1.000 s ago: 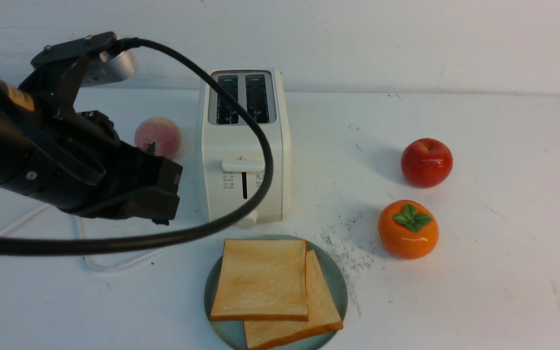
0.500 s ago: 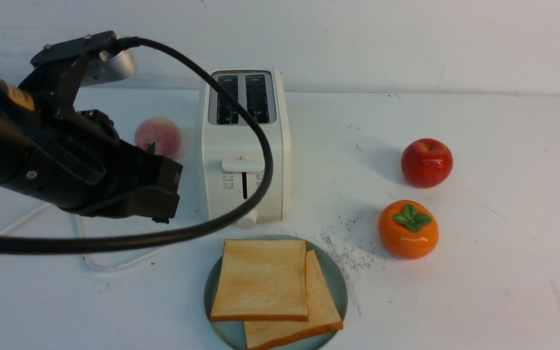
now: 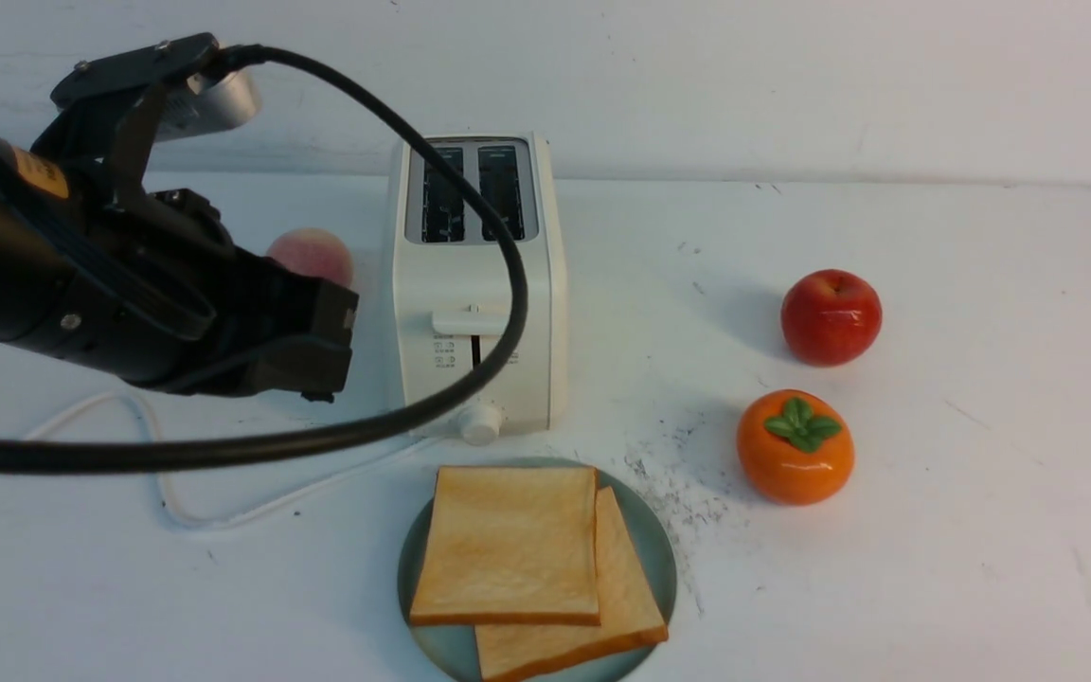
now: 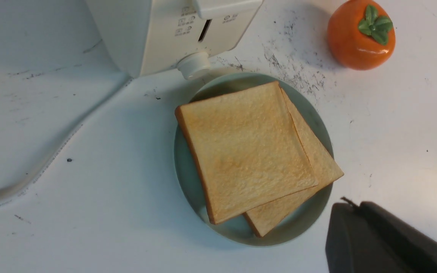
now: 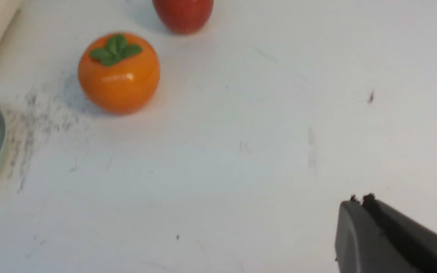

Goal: Take toasted bread from bread machine on white table place on plate.

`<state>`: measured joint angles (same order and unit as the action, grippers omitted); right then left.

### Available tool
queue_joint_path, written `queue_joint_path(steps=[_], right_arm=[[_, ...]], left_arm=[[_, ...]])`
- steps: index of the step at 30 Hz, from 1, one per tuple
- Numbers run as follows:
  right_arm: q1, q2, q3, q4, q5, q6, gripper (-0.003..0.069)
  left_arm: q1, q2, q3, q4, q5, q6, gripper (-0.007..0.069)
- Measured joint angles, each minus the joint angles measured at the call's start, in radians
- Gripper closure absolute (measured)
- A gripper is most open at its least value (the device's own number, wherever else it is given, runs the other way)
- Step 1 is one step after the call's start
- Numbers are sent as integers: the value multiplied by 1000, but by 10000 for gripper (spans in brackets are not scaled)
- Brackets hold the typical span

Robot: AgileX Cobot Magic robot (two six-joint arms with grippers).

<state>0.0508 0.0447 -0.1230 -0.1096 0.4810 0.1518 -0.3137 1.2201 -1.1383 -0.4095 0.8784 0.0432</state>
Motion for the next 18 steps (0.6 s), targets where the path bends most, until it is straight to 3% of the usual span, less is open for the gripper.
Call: queue_joint_path(steps=[8,18], right_arm=[[-6,-55,131,-5,-64,1,638],[-6,-55,134,-3,-79,1,626]], left_arm=[[0,0,0,0,20,0,638],[0,-90,0,60,42,-69,638]])
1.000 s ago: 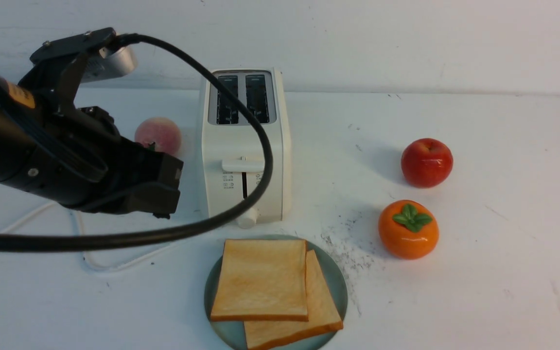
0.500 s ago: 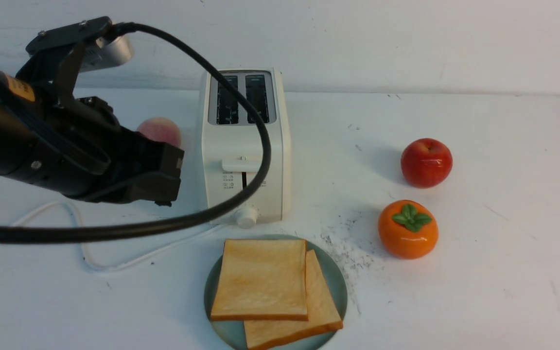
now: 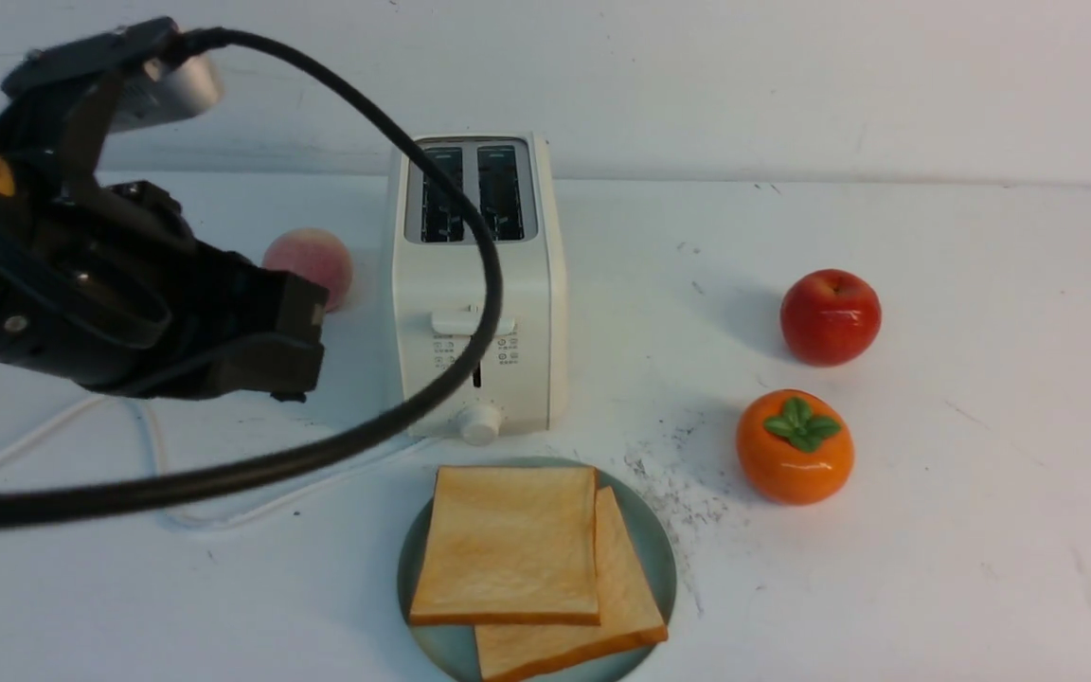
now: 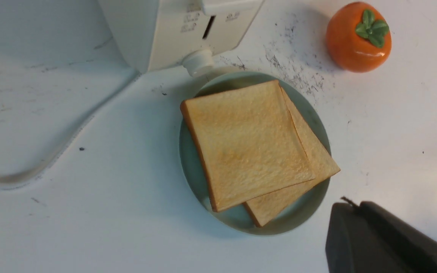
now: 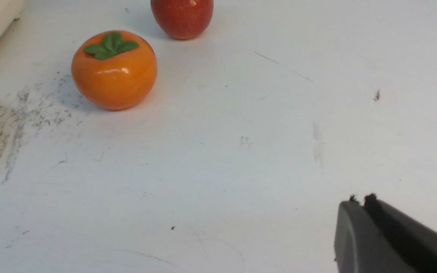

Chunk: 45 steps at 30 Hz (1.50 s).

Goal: Take toasted bread from bread machine on white table place on plate.

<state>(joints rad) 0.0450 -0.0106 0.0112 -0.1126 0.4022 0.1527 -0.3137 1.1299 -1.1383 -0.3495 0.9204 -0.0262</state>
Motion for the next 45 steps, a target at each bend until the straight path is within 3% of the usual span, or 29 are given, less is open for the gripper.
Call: queue_joint_path(steps=[9,18,22,45], right_arm=[[0,0,0,0,0,0,626],[0,0,0,0,0,0,617],[0,0,0,0,0,0,612],[0,0,0,0,0,0,608]], left_arm=[[0,-262,135,182,75,-208,638],[0,-593,644,129,-403,-272,638],[0,-638,756,86,-509,-272,638],[0,-639,820,80,-434,-272,627]])
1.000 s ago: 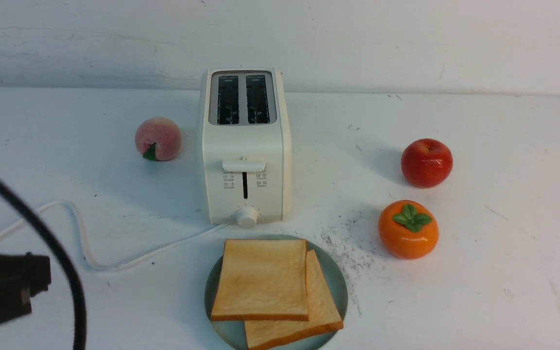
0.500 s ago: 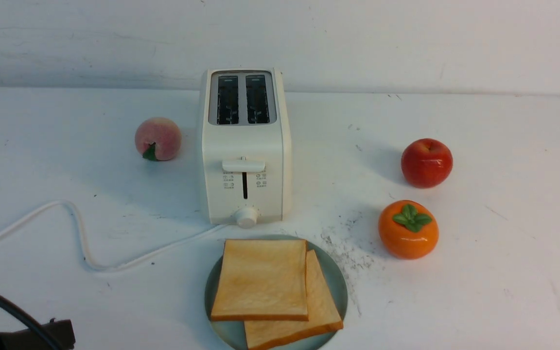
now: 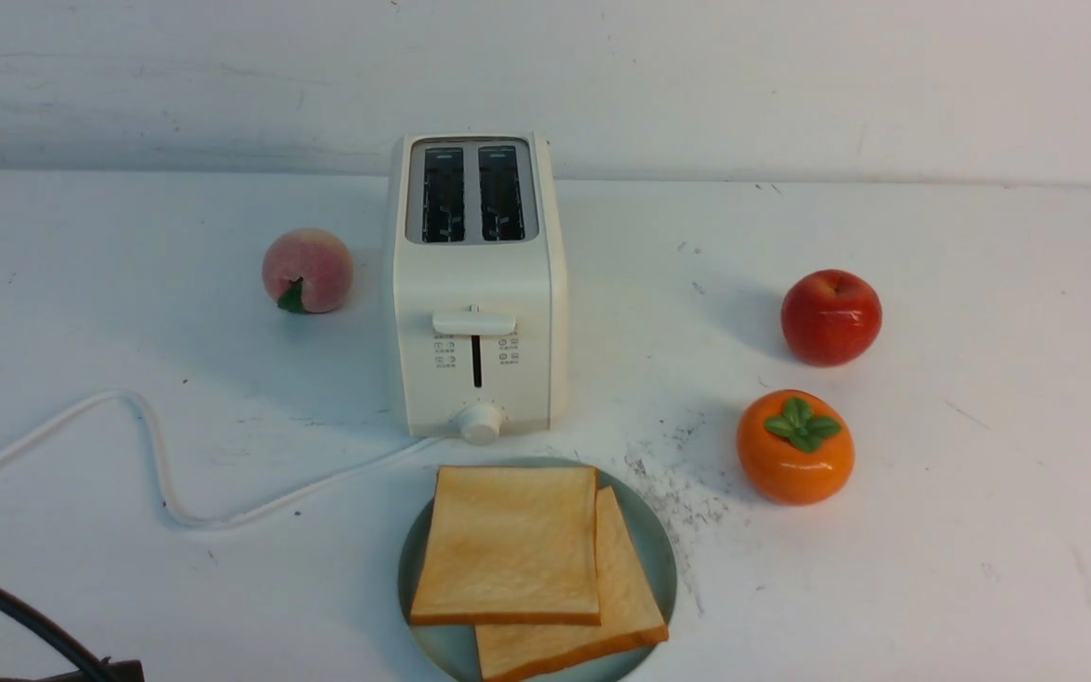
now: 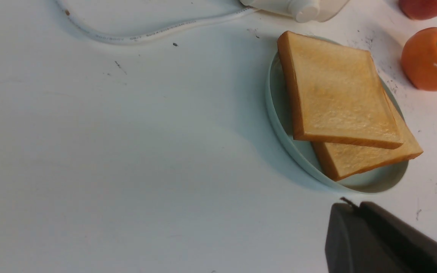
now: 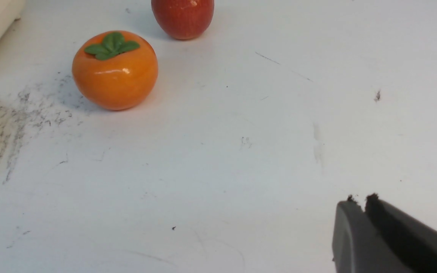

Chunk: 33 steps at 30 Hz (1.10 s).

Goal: Take toasted bread from bread machine on white table place on plate.

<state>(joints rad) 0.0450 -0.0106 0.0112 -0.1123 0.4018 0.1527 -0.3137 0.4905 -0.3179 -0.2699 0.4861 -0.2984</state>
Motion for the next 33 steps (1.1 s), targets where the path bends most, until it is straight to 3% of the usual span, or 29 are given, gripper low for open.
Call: queue_joint_path(steps=[15,27,33], right_arm=[[0,0,0,0,-1,0,608],[0,0,0,0,-1,0,598],[0,0,0,0,-1,0,592]], left_arm=[[0,-148,43,59,-29,0,621],[152,-493,312,117,-197,0,606],[154,-500,347,146,-150,0,600]])
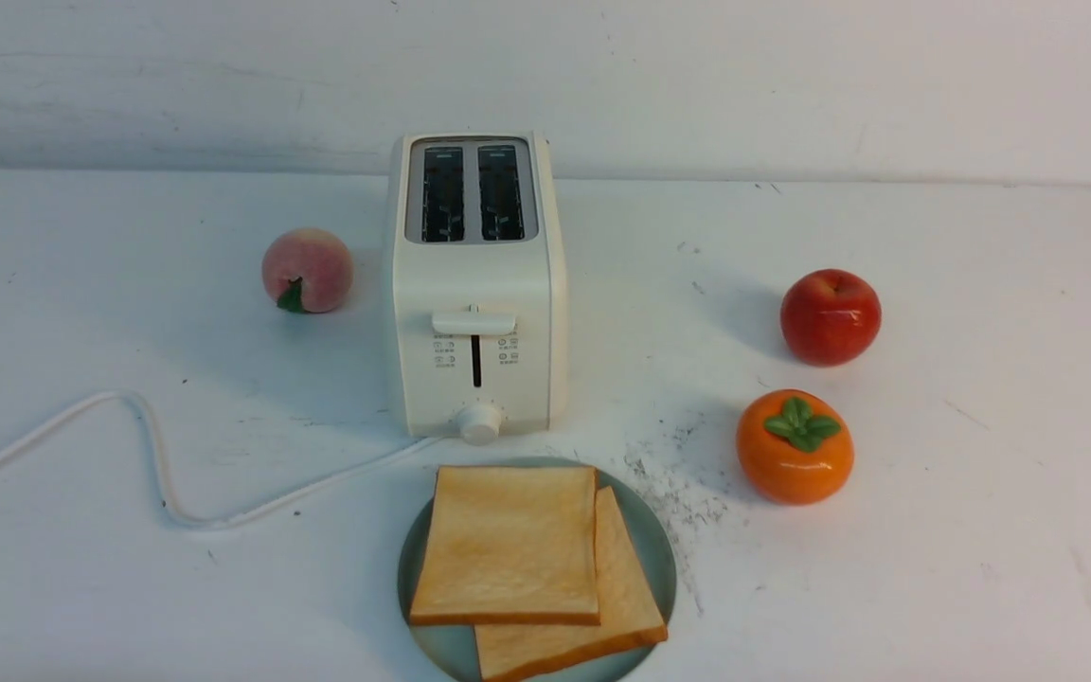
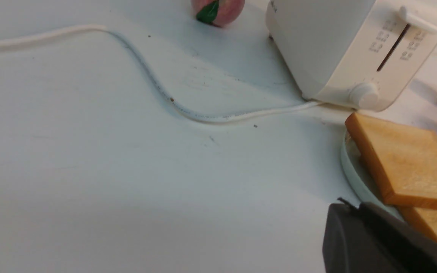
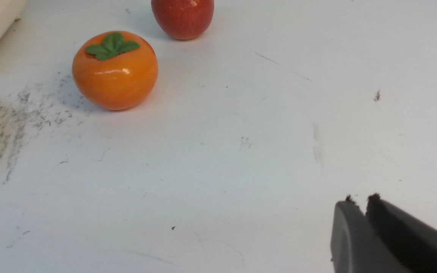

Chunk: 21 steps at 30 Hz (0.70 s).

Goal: Take toasted bread from bread machine on white table place on plate.

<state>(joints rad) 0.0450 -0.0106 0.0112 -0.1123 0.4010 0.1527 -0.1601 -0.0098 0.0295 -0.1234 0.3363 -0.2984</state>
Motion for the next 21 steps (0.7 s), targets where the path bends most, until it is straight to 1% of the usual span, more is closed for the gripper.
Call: queue_joint_path(steps=[10,15,21], right_arm=[[0,0,0,0,0,0,577],[0,0,0,0,0,0,571],[0,0,0,0,0,0,565]], left_arm=[[-8,0,1,15,55,-4,589],[-66,0,1,16,59,-5,587],[-73,0,1,19,59,-5,587]])
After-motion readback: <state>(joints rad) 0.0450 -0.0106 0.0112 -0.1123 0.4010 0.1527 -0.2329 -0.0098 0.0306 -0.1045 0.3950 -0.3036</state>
